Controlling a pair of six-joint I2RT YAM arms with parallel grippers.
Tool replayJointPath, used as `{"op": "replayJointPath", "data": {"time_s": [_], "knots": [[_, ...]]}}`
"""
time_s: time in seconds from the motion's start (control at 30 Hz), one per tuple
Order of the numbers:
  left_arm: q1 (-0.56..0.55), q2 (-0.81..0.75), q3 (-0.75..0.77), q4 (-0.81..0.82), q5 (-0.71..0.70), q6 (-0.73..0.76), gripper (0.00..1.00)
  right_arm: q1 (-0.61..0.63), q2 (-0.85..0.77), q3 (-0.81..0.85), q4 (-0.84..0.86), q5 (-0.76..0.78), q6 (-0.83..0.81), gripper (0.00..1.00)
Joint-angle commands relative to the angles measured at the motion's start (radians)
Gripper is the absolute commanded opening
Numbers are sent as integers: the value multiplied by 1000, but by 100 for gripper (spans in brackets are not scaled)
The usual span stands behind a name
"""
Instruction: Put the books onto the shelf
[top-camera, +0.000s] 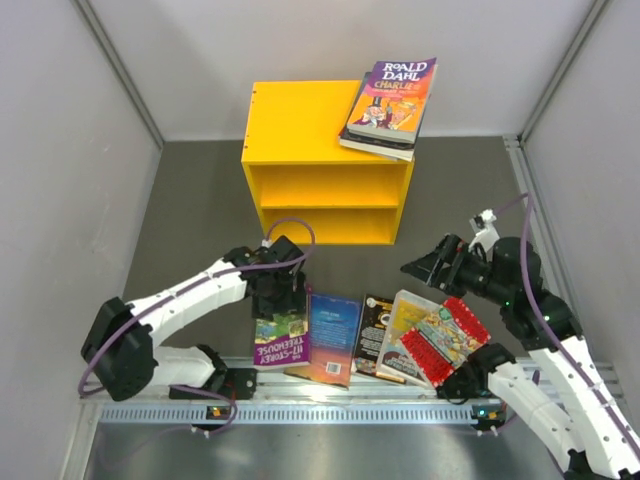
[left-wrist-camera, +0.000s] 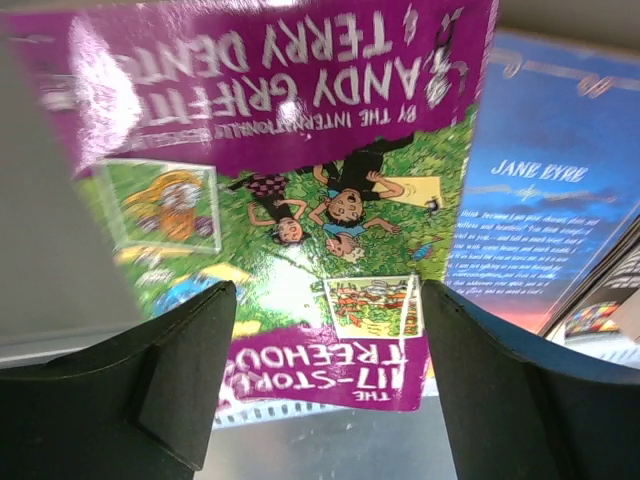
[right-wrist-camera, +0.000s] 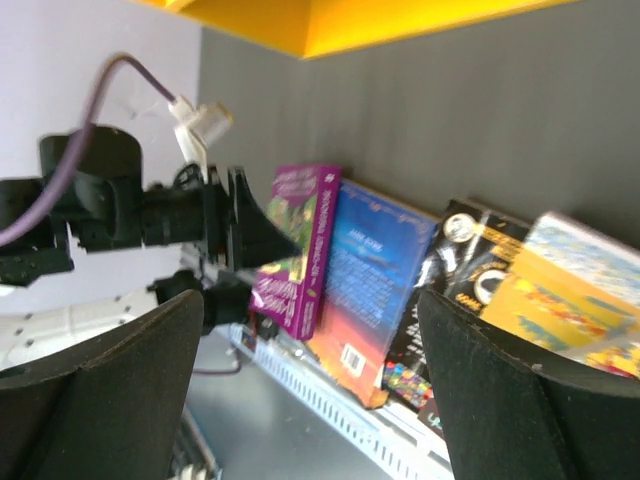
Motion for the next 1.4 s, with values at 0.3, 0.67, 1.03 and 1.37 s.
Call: {"op": "replayJointPath", "data": {"time_s": [0.3,0.67,1.03,1.37], "knots": [[313,-219,-24,-125,-78,13,83,443,206,-159,384,97,194,89],[347,-120,-137,-67,53,-68,81,683,734,-184,904,102,395,89],[347,-265,-306,-14,176,-117,79,865,1013,-104,1039,214,507,87],[347,-446,-347,-47,277,-103,79,933,1019,-182,1197,345,611,36]]}}
